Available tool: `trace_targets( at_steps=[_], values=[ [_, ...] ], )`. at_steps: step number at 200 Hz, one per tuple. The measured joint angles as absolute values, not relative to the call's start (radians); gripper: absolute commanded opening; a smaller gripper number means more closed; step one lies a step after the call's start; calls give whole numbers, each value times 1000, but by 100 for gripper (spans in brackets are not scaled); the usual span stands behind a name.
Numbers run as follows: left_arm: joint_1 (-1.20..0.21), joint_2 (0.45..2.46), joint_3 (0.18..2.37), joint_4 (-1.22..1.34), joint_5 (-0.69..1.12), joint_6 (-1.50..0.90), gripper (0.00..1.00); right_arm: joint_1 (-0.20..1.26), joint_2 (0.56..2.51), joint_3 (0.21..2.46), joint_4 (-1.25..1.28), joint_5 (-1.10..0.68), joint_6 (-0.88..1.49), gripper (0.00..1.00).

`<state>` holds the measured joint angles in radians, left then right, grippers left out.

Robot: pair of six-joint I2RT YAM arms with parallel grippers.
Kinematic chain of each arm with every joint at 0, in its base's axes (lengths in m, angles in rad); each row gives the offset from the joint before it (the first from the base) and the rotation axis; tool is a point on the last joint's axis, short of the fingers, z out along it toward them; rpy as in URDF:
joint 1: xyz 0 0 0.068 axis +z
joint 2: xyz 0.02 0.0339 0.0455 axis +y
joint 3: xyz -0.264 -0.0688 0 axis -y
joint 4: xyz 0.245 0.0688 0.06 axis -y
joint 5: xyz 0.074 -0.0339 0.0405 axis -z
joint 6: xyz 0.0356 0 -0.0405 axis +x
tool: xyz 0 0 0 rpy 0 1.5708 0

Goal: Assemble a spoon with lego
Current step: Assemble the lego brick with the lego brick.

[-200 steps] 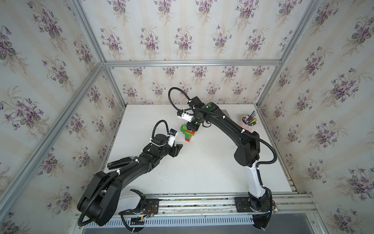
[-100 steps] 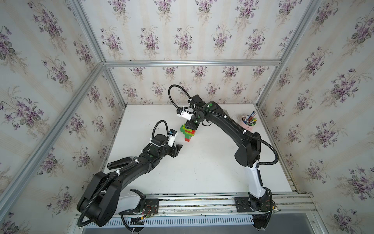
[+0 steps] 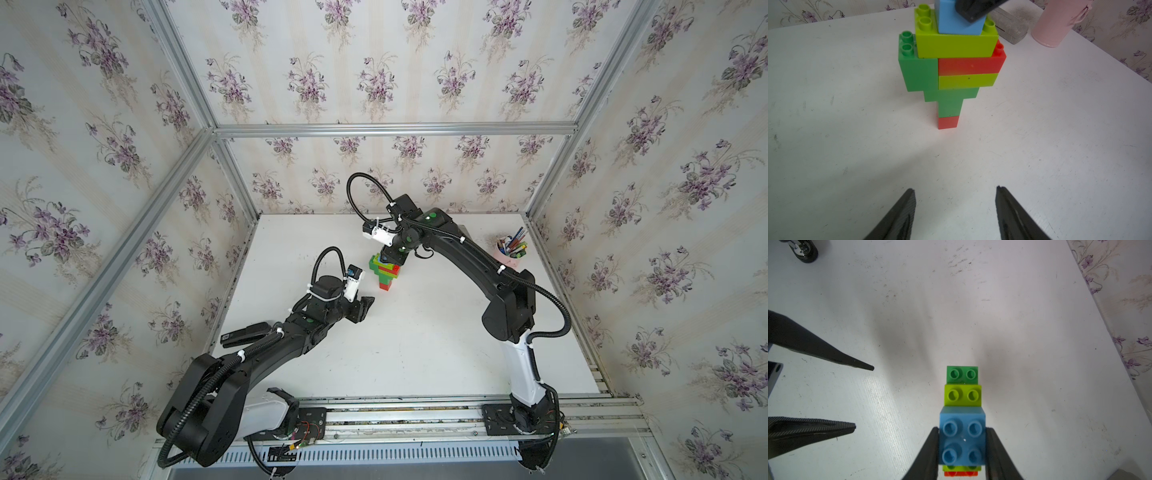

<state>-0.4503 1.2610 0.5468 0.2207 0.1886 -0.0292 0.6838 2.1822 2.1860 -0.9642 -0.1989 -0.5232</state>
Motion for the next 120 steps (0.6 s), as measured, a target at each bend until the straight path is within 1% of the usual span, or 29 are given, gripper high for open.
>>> trace_targets(
  at_steps=[55,120],
  values=[
    [-450,1243,533,216,180,-36,64,666,2182,2135,-920,-251,-503,26],
    [-450,1246,532,215,159,-39,63,673,2160,2126,-926,-220,-490,26]
  ],
)
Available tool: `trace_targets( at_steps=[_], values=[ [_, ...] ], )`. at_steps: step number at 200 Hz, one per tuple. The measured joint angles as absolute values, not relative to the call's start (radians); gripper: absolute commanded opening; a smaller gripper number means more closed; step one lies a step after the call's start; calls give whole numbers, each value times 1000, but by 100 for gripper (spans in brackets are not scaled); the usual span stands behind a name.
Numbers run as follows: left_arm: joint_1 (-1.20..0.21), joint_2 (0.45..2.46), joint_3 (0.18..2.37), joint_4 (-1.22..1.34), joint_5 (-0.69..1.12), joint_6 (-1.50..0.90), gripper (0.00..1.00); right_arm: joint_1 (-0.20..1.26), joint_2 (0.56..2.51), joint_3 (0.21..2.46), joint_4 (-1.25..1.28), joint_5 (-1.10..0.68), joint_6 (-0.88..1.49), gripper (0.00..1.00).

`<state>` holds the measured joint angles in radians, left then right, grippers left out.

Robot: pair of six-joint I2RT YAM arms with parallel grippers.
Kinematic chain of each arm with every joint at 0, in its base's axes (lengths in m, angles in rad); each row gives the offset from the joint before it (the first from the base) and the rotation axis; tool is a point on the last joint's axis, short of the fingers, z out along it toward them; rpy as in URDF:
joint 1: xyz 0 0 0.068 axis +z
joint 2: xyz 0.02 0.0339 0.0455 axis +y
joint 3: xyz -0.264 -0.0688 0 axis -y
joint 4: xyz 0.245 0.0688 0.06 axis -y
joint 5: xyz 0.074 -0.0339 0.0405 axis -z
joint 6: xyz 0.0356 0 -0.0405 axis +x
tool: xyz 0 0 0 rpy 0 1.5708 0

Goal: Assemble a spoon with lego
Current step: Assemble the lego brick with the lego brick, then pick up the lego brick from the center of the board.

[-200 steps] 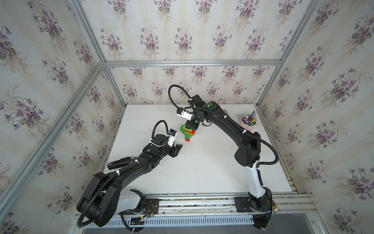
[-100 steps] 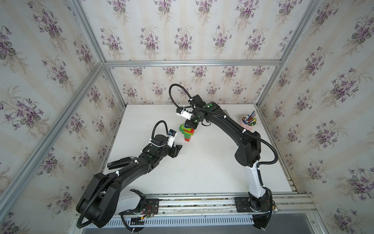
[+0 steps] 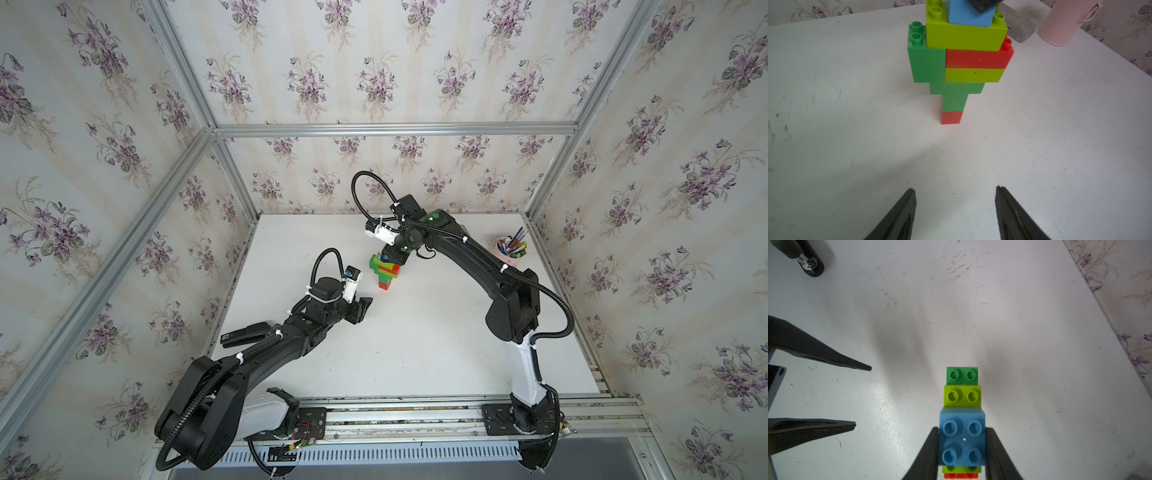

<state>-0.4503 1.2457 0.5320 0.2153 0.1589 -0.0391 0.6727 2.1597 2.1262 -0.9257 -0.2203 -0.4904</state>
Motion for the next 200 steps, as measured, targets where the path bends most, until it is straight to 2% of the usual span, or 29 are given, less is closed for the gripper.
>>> trace_targets(
  at_steps=[26,59,85,135,200],
  values=[
    [-450,1248,532,211,158,-40,63,677,2163,2120,-925,-208,-479,26],
    [-450,1246,532,210,153,-43,63,678,2162,2141,-931,-202,-475,34],
    [-450,1244,532,209,151,-44,63,680,2174,2175,-955,-196,-475,35],
    [-450,1231,529,209,148,-47,63,683,2203,2206,-981,-179,-471,42],
    [-450,1230,528,209,144,-49,63,684,2234,2202,-1004,-172,-468,43]
  ],
)
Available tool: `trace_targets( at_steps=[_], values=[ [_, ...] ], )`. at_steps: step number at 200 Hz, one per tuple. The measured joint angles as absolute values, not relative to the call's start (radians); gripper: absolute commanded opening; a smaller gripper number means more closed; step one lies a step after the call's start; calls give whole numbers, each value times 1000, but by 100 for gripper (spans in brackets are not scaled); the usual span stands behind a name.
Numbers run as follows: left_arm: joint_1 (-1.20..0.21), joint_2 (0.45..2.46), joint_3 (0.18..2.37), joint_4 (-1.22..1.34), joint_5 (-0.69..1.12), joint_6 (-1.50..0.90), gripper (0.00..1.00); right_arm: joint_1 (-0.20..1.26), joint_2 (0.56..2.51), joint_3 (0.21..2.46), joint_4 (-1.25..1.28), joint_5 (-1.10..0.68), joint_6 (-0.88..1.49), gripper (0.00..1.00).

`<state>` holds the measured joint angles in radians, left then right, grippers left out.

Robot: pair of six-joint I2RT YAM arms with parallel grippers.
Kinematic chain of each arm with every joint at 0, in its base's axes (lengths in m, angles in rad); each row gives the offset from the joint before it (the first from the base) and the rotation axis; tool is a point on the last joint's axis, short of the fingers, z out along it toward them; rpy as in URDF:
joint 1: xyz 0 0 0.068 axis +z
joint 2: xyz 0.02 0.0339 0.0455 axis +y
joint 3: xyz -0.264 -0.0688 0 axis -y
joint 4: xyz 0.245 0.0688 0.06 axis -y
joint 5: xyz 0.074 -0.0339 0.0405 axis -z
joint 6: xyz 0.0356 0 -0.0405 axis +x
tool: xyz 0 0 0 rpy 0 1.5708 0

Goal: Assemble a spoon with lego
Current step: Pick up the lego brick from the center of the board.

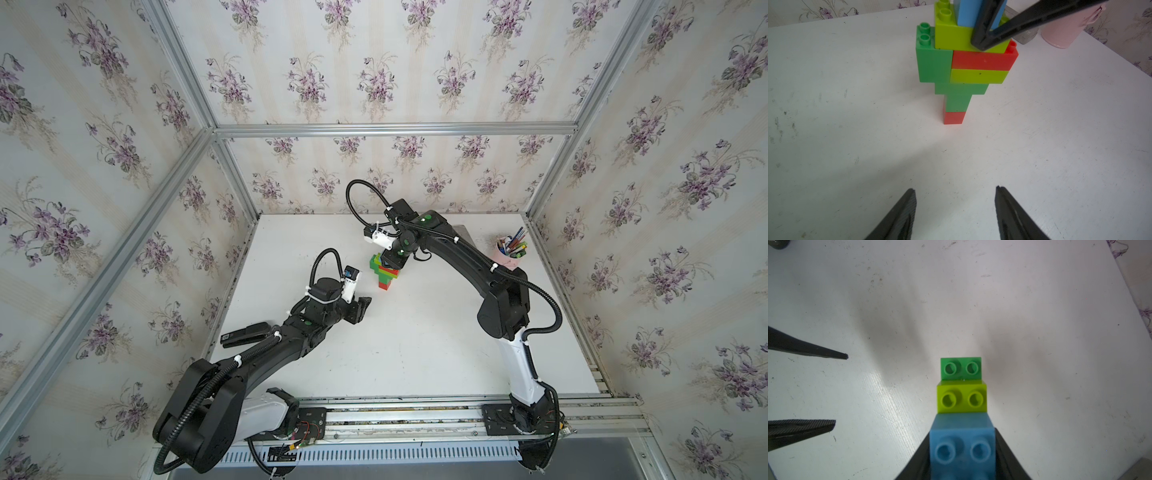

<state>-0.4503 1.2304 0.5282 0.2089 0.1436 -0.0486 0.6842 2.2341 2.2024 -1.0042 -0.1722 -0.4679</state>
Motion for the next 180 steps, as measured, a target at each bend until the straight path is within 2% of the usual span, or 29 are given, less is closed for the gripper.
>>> trace_targets(
  at_steps=[27,81,116,156,180],
  values=[
    [-450,1226,523,209,143,-54,63,684,2254,2203,-1005,-171,-468,41],
    [-450,1224,522,202,136,-58,63,686,2265,2213,-998,-173,-469,27],
    [-447,1206,521,199,133,-61,63,683,2263,2213,-999,-182,-471,22],
    [-434,1142,601,89,134,-38,65,637,2185,2156,-985,-304,-458,20],
    [-394,1091,664,17,158,-12,65,578,2052,1966,-870,-467,-399,20]
  ],
)
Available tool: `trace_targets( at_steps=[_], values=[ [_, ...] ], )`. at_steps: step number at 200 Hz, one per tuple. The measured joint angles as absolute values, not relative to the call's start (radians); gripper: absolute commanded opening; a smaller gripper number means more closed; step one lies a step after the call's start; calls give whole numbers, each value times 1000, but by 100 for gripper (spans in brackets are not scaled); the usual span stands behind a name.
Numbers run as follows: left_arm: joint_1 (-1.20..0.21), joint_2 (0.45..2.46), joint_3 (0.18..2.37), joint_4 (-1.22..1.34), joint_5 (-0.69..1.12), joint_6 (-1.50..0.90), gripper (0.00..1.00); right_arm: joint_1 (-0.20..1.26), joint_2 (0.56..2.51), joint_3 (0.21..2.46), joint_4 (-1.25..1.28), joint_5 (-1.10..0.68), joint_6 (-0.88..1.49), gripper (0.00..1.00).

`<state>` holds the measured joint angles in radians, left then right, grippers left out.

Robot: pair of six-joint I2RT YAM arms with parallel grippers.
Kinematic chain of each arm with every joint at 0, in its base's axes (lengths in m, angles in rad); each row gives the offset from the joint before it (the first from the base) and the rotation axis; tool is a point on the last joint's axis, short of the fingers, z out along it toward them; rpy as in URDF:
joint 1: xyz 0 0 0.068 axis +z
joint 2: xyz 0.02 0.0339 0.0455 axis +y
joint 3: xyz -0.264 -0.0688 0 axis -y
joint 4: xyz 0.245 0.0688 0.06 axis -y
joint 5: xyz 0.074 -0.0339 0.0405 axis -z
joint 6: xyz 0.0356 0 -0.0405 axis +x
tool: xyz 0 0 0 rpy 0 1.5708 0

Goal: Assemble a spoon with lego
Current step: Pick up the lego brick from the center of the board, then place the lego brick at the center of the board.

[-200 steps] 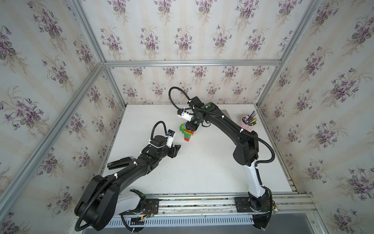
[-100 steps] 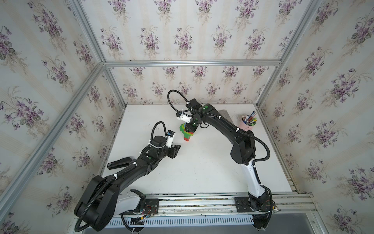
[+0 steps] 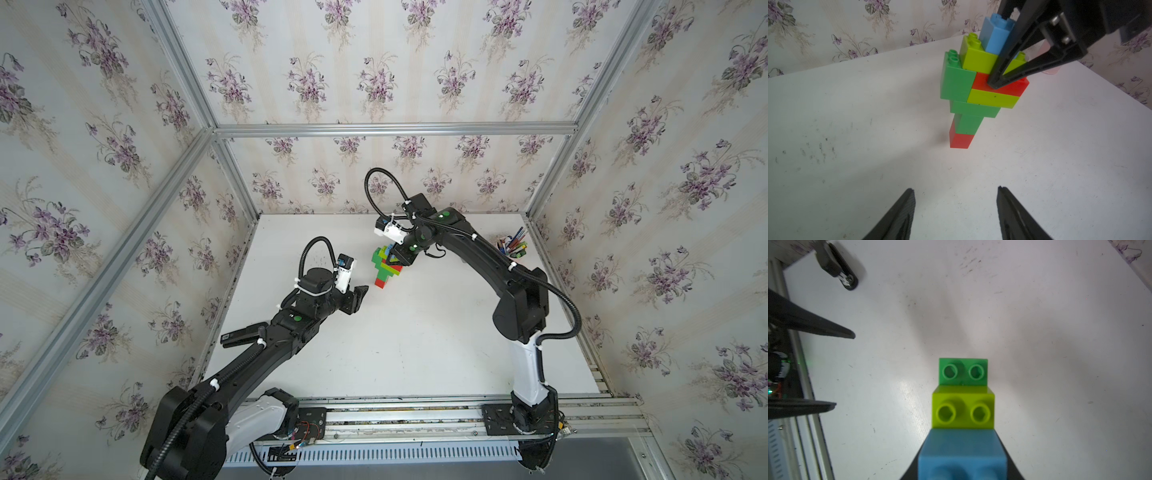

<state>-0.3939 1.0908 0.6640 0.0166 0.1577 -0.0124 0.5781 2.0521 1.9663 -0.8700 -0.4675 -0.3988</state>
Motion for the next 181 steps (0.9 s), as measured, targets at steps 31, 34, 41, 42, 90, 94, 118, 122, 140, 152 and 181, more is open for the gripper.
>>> trace_targets(
  at_steps=[31,34,41,42,90,94,118,122,140,152,181],
  values=[
    [-319,1065,740,-70,204,-12,65,476,1875,1532,-490,-766,-187,21],
    [-315,1064,748,-78,210,-12,65,468,1860,1475,-425,-793,-149,21],
    [-308,1064,769,-96,221,-12,65,462,1839,1371,-292,-848,-63,21],
    [-307,1064,771,-97,223,-12,65,462,1837,1361,-279,-854,-53,21],
    [-275,1086,874,-174,277,-7,66,473,1963,953,798,-1074,657,20],
    [-274,1089,880,-180,280,-6,66,475,1987,946,880,-1081,711,20],
    [-268,1105,907,-204,289,-1,66,490,2103,951,1242,-1108,949,21],
    [-267,1108,909,-206,290,-1,66,492,2119,956,1287,-1114,979,21],
    [-267,1120,914,-212,294,-1,66,503,2172,982,1405,-1123,1057,22],
    [-267,1128,915,-219,297,-1,66,504,2195,993,1444,-1125,1082,22],
    [-267,1145,915,-221,299,-1,67,504,2222,1004,1443,-1108,1079,22]
  ],
)
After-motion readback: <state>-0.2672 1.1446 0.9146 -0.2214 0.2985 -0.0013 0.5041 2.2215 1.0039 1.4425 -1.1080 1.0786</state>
